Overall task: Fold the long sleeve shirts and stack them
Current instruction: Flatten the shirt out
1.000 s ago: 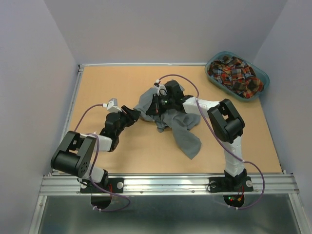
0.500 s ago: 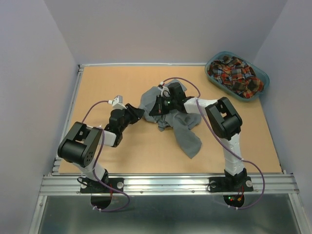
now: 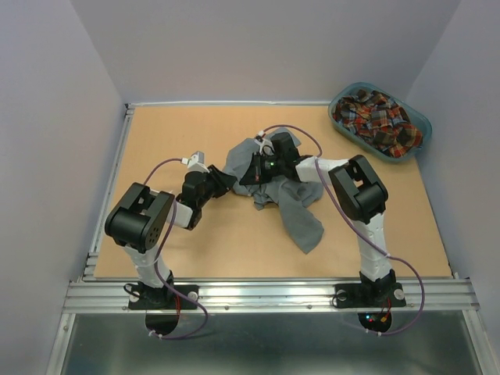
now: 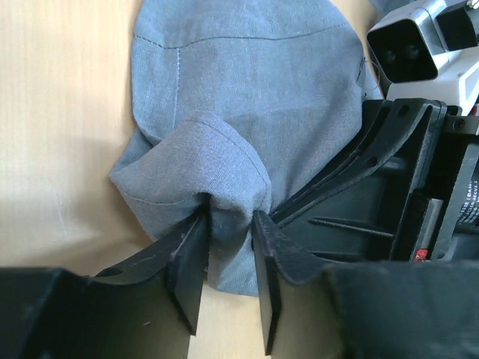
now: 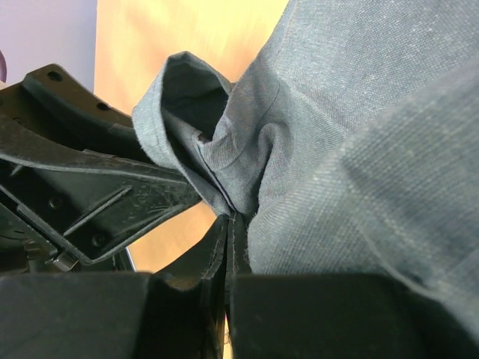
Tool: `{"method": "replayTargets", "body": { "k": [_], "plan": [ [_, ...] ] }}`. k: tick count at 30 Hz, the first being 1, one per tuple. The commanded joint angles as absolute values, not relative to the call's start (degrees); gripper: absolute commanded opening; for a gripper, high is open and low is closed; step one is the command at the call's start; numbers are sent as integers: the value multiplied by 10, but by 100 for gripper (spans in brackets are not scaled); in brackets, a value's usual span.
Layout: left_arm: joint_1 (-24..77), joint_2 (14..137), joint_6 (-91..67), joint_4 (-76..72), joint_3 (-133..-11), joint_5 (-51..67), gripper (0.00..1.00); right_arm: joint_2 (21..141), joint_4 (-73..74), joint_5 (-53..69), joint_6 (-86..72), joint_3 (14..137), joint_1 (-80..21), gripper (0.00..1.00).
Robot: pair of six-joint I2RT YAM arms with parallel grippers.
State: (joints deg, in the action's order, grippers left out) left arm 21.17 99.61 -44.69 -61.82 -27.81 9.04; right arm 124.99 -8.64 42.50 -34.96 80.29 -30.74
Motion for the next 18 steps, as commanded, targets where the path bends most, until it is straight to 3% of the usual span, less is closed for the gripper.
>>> {"method": "replayTargets", "body": {
  "k": [1, 4, 5, 9, 13, 16, 18],
  "plan": [
    [219, 996, -428, -640, -299, 100, 34, 1260, -115, 432, -353, 782, -301, 0],
    [219, 997, -427, -642, -300, 105, 16, 1258, -116, 428, -347, 780, -301, 1],
    [219, 992, -426, -642, -299, 105, 1, 1253, -115, 426, -345, 779, -301, 0],
    [219, 955, -425, -622, -295, 96, 0, 1214, -115, 405, -323, 766, -301, 9],
    [219, 872, -395, -489, -336, 60, 0, 1136, -102, 382, -284, 740, -301, 57],
    [219, 825, -365, -392, -378, 30, 0, 1062, -47, 328, -231, 731, -301, 72],
    [219, 788, -345, -313, -406, 7, 0, 1022, -17, 274, -204, 724, -301, 75]
  ]
}}
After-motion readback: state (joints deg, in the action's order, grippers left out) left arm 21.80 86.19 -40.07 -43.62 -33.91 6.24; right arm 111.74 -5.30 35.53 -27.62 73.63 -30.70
